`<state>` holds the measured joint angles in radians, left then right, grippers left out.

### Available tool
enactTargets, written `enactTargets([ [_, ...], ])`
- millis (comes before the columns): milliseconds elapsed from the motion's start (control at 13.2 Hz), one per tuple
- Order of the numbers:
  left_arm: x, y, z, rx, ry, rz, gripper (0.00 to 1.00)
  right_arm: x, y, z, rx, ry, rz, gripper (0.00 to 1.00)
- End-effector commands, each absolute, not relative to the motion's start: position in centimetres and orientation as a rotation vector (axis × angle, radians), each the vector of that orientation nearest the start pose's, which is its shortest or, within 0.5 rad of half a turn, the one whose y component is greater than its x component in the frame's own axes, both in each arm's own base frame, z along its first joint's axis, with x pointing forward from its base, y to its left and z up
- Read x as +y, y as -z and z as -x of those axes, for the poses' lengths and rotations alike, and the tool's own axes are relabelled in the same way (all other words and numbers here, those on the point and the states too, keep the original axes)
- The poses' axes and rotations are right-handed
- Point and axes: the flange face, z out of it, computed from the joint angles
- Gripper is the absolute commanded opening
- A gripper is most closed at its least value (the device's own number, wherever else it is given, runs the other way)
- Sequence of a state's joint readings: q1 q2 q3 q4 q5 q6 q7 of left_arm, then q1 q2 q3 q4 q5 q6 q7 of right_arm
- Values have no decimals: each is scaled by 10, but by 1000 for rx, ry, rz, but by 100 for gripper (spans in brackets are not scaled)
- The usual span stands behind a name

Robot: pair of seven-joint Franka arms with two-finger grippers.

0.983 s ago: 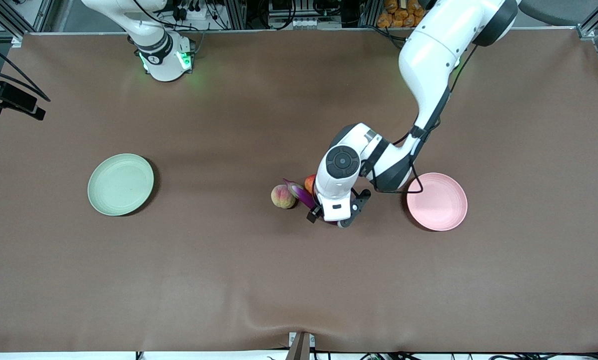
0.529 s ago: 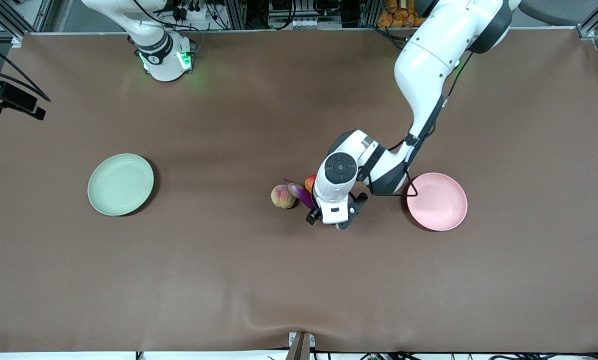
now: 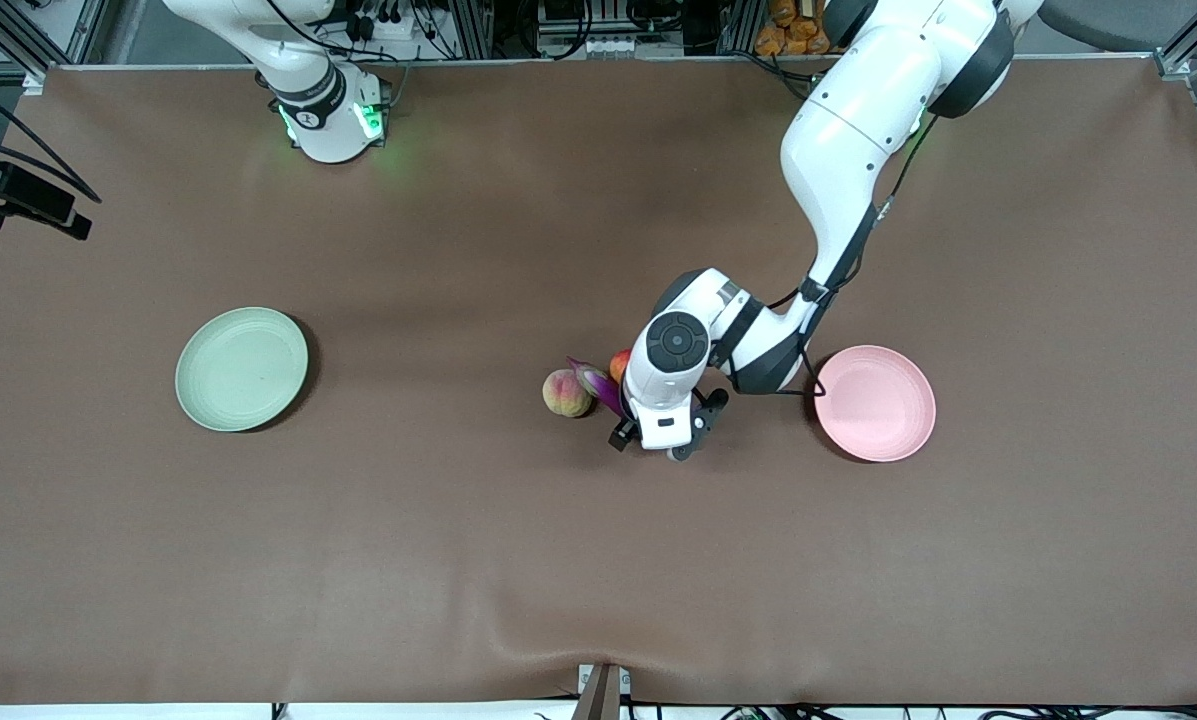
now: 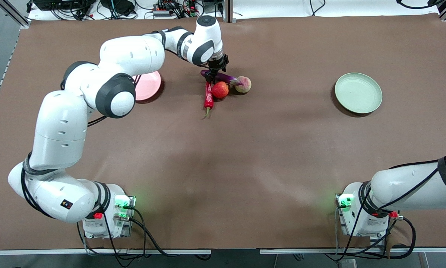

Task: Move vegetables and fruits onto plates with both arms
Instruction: 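Reach the left gripper down to the purple eggplant and grasp it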

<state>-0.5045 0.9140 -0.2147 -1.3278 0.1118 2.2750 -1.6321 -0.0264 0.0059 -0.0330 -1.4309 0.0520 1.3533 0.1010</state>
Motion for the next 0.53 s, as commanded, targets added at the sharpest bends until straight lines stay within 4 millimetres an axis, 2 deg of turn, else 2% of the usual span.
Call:
enactTargets([
  [0, -465, -191, -591, -1471, -65, 2872, 14, -27, -670, -530, 233, -134, 3077, 100],
  [76, -465, -192, -591, -1467, -63, 2875, 0, -28, -670, -530, 235, -134, 3077, 100],
  [227, -464, -201, -593, -1468, -53, 2885, 0, -28, -670, -530, 235, -134, 3077, 100],
  [302, -461, -213, -597, -1467, -36, 2892, 0, -27, -669, -531, 233, -134, 3077, 100],
  [454, -453, -253, -606, -1474, 22, 2923, 0, -28, -669, -531, 235, -136, 3077, 100],
])
